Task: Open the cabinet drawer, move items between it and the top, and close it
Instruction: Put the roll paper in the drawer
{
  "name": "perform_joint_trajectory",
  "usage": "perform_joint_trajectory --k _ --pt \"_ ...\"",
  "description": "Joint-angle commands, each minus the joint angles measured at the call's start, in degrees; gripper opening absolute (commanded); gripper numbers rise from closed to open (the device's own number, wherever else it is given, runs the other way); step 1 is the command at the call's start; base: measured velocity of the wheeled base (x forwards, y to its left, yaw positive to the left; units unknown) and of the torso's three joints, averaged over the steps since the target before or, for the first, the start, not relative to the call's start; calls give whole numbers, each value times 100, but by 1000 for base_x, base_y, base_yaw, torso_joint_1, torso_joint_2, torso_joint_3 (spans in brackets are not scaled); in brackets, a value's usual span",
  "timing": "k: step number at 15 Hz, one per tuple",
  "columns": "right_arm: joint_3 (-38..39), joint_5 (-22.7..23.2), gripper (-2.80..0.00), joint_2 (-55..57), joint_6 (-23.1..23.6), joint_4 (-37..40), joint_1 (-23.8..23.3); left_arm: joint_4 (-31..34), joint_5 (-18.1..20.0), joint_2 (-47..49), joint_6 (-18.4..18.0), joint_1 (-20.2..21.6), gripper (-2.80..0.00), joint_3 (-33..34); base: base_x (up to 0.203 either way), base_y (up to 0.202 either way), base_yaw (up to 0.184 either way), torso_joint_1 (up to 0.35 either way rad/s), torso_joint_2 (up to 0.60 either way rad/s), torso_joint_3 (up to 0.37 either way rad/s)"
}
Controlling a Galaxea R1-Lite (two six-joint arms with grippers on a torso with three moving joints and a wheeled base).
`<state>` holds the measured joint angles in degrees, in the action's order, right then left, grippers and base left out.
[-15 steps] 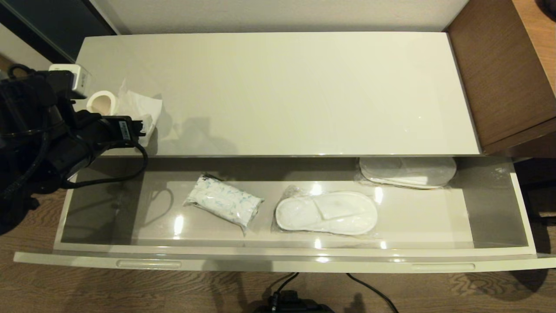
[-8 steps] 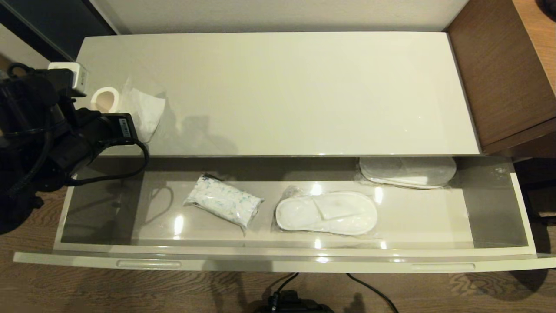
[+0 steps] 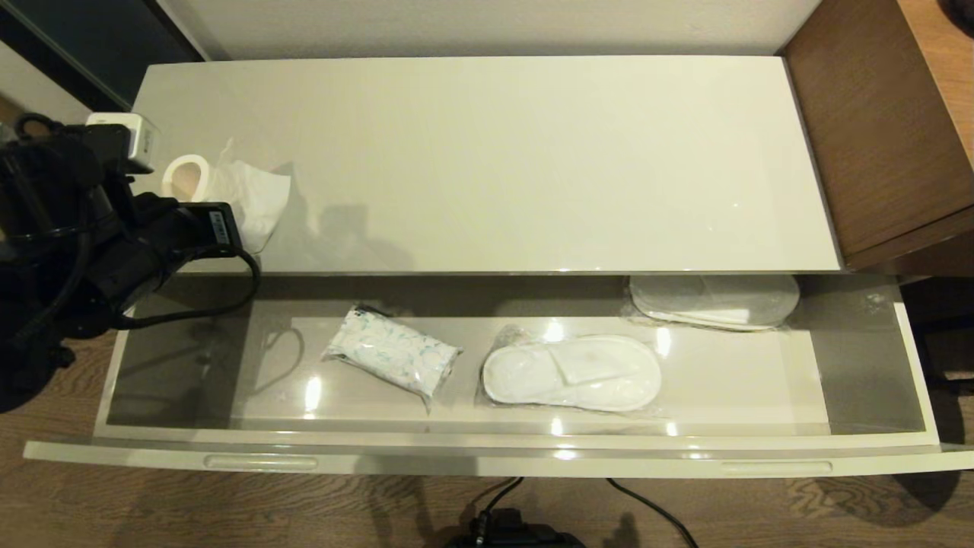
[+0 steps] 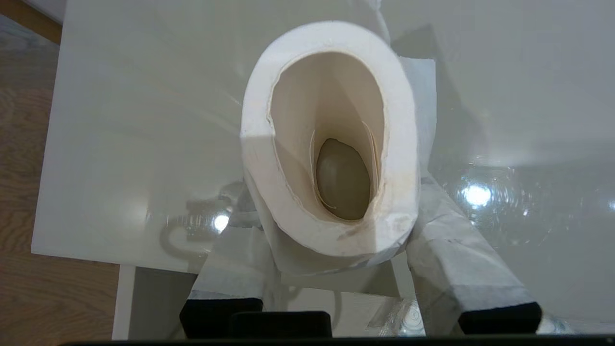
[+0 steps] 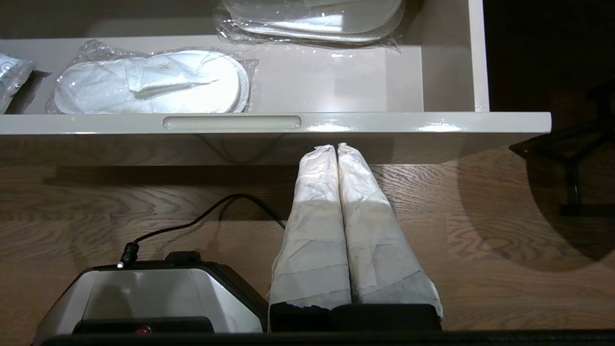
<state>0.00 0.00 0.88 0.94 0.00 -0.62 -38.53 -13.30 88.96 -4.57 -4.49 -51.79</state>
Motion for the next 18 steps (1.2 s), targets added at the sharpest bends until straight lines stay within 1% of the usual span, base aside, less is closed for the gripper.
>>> perform_joint_trajectory --k 1,2,3,6,8,9,10,11,12,13,14,15,16,17,18 --pt "9 0 -280 9 3 0 1 21 -6 -98 -9 0 -280 19 0 0 0 0 0 0" --pt "9 0 -280 9 3 0 1 191 2 -178 -9 0 -280 20 0 0 0 0 0 0" --pt "9 0 -280 9 3 0 1 557 27 -441 -7 -3 -280 10 0 0 0 0 0 0" --pt "9 0 -280 9 3 0 1 2065 255 -1300 50 -7 -280 -24 0 0 0 0 0 0" --pt "9 0 -280 9 12 9 1 3041 374 -1766 176 -8 -280 -35 0 0 0 0 0 0" --pt "9 0 -280 9 12 9 1 3176 407 -1820 220 -8 -280 -42 0 0 0 0 0 0" --pt "9 0 -280 9 3 0 1 3404 555 -1912 240 -6 -280 -43 0 0 0 0 0 0" --pt "8 0 -280 9 3 0 1 3859 867 -2168 257 4 -280 -23 0 0 0 0 0 0" --pt "9 0 -280 9 3 0 1 4396 1461 -2458 272 21 -280 21 0 0 0 0 0 0" --pt "9 0 -280 9 3 0 1 4850 2156 -2636 277 36 -280 106 0 0 0 0 0 0" --pt "0 0 -280 9 3 0 1 5109 2542 -2729 286 55 -280 221 0 0 0 0 0 0" --pt "9 0 -280 9 3 0 1 5139 2716 -2717 276 63 -280 289 0 0 0 0 0 0" --pt "4 0 -280 9 3 0 1 5125 3274 -2637 212 66 -280 425 0 0 0 0 0 0" --pt "1 0 -280 9 3 0 1 5073 3704 -2525 37 75 -280 628 0 0 0 0 0 0" --pt "9 0 -280 9 3 0 1 4903 3906 -2432 -207 97 -280 861 0 0 0 0 0 0"
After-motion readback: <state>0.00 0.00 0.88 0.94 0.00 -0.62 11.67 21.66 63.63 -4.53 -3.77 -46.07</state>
